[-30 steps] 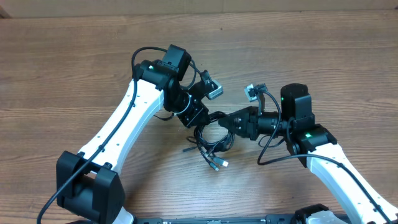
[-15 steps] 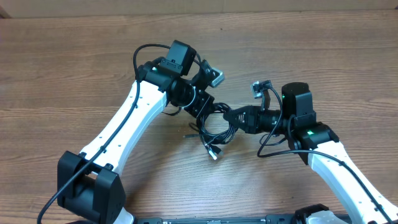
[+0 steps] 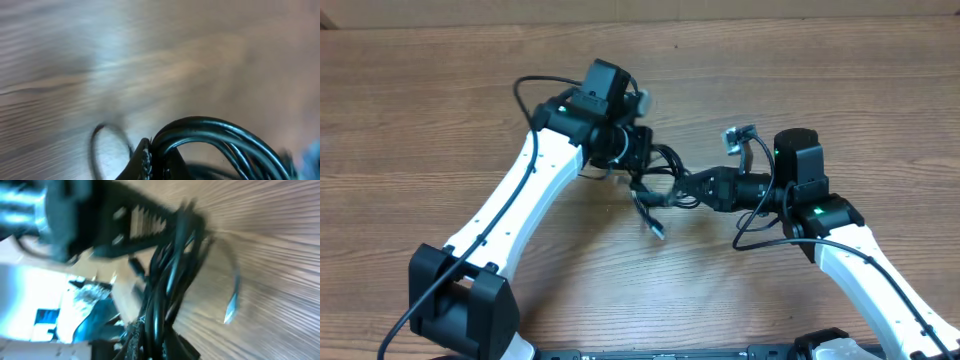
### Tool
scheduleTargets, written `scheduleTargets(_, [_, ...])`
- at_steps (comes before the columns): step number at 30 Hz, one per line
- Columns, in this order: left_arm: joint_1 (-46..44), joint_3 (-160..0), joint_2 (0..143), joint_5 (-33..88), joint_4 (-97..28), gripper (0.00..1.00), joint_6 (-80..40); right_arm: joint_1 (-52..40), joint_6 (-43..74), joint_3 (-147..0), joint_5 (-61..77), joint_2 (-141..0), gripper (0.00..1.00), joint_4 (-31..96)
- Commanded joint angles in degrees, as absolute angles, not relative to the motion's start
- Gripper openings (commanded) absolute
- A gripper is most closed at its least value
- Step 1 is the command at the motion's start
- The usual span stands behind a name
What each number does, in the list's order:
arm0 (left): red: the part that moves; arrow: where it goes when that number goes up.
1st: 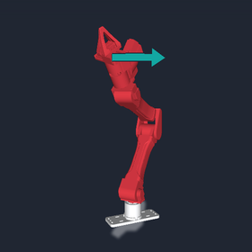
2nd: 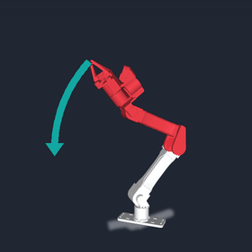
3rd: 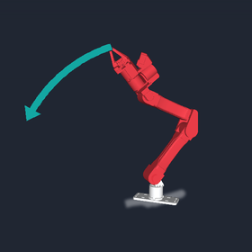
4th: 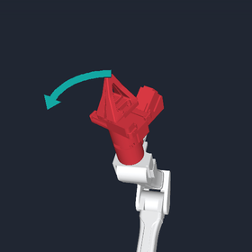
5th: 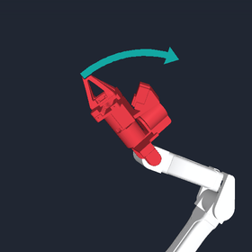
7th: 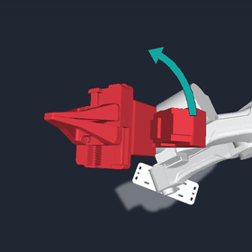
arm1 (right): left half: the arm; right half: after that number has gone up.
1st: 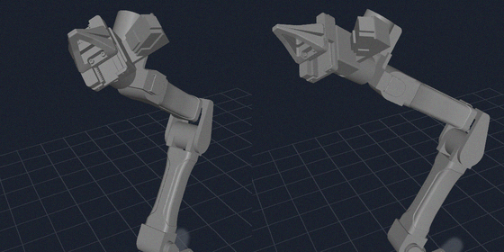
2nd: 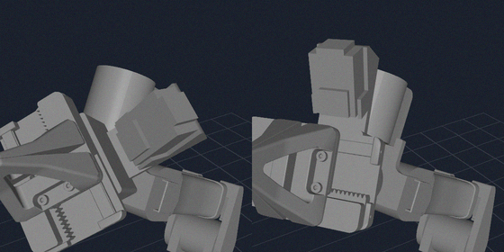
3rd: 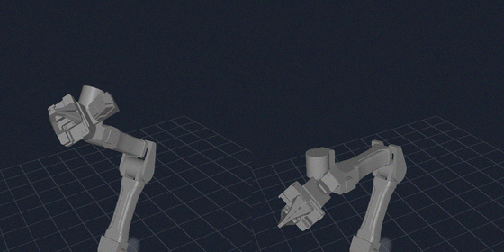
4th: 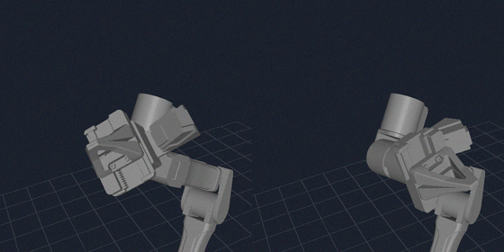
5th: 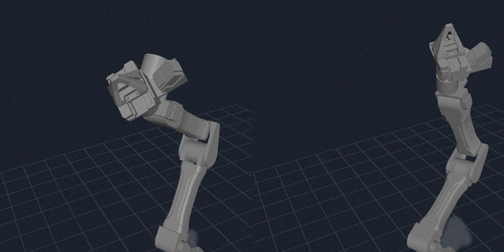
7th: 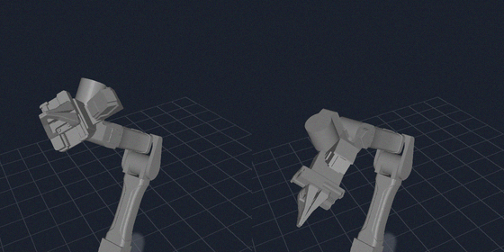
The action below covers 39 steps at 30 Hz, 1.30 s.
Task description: Untangle cables
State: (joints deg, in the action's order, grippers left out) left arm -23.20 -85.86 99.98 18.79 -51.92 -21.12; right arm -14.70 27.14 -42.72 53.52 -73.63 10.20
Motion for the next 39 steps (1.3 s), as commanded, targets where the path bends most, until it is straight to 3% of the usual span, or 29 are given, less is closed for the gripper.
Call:
scheduleTargets(1, [-18.39,-87.48,99.24,-4.89,-49.91,0.04,-32.16,-15.79,27.22,-41.60,67.83,-72.66,0.04,9.67])
scheduleTargets(14, [-11.14,-87.48,99.24,-15.99,-54.33,0.04,-44.51,-15.64,27.22,-41.60,66.32,-72.66,0.04,8.19])
scheduleTargets(17, [-8.38,-87.48,99.24,-13.80,-56.75,0.04,-48.90,-15.64,27.57,-41.60,62.92,-72.66,0.04,8.29])
scheduleTargets(20, [-6.66,-87.48,99.24,-4.84,-56.36,0.04,-44.66,-15.64,30.79,-41.60,57.76,-72.66,0.04,8.21])
scheduleTargets(24, [-6.92,-87.48,99.24,13.76,-52.14,0.04,-27.09,-15.70,31.75,-41.60,53.47,-72.66,0.20,8.12])
scheduleTargets(27, [-7.97,-87.48,99.24,25.89,-50.96,0.04,-20.80,-15.70,34.72,-41.60,53.21,-72.69,0.35,7.66])
scheduleTargets(35, [-8.78,-87.48,99.24,34.81,-49.71,0.04,-25.89,-15.81,54.72,-41.60,45.63,-72.69,0.51,7.75])
scheduleTargets(39, [-9.10,-87.48,99.24,43.83,-47.29,0.04,-18.59,-17.37,56.55,-41.60,38.39,-72.69,0.54,7.35])
